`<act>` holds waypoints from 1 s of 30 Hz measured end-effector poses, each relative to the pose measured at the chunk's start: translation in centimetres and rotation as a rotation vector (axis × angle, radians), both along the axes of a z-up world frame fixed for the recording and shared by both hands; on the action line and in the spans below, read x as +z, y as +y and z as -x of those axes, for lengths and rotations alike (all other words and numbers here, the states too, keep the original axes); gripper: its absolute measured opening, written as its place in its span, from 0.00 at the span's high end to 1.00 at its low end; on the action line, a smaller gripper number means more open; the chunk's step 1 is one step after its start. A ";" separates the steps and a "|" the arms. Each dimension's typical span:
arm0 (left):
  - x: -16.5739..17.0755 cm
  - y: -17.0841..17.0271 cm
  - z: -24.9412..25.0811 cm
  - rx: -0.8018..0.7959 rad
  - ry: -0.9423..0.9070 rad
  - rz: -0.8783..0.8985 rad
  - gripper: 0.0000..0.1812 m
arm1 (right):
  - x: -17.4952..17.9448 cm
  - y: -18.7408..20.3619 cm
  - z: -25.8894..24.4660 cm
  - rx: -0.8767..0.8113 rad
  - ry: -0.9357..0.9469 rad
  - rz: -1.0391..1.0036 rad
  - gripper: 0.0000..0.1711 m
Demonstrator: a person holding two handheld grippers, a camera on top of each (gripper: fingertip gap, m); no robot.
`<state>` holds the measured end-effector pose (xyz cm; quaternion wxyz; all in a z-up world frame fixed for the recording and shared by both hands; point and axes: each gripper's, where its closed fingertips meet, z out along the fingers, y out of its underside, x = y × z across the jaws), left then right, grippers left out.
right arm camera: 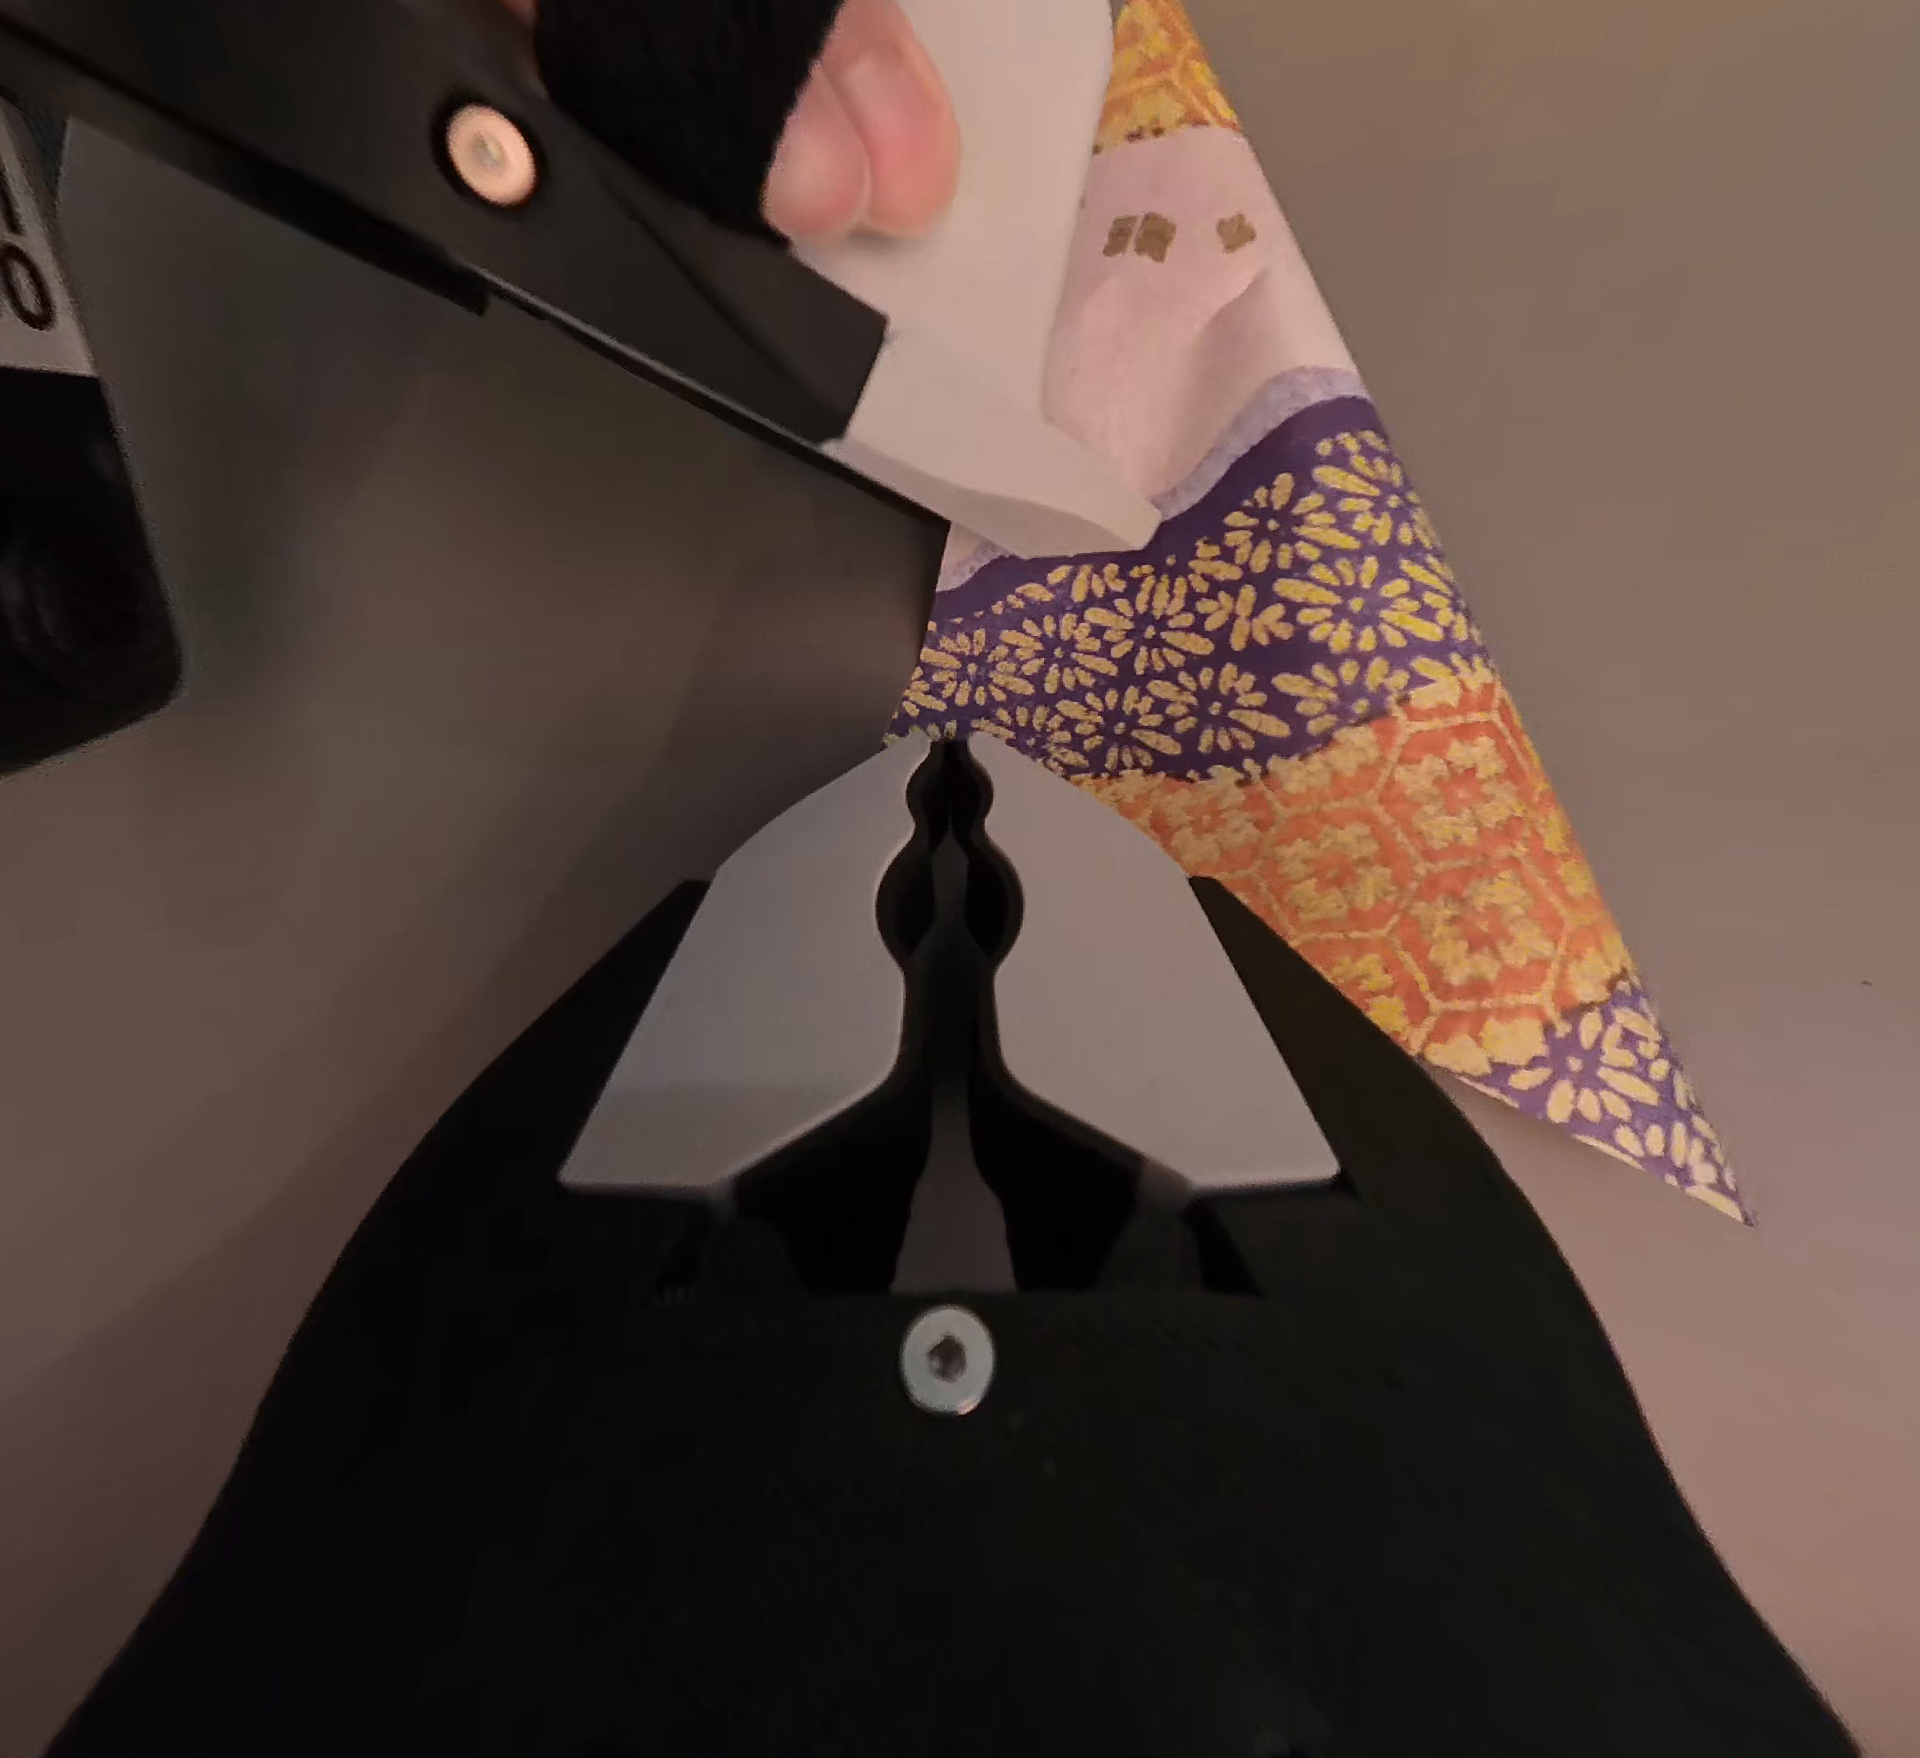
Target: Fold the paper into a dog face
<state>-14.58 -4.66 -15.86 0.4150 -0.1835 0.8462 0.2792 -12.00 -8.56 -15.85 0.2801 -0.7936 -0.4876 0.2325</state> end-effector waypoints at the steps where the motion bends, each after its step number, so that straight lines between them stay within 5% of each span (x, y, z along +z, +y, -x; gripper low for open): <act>1: 0.1 0.0 0.0 0.004 -0.001 0.014 0.90 | 0.0 0.0 0.0 0.001 0.001 0.001 0.98; 20: 1.6 1.1 1.1 0.057 -0.013 0.072 0.89 | 0.0 -0.3 -0.1 -0.012 0.018 0.062 0.98; 30: 4.3 -3.8 0.6 0.226 -0.195 0.585 0.95 | 0.1 -0.3 -0.1 -0.014 0.031 0.074 0.98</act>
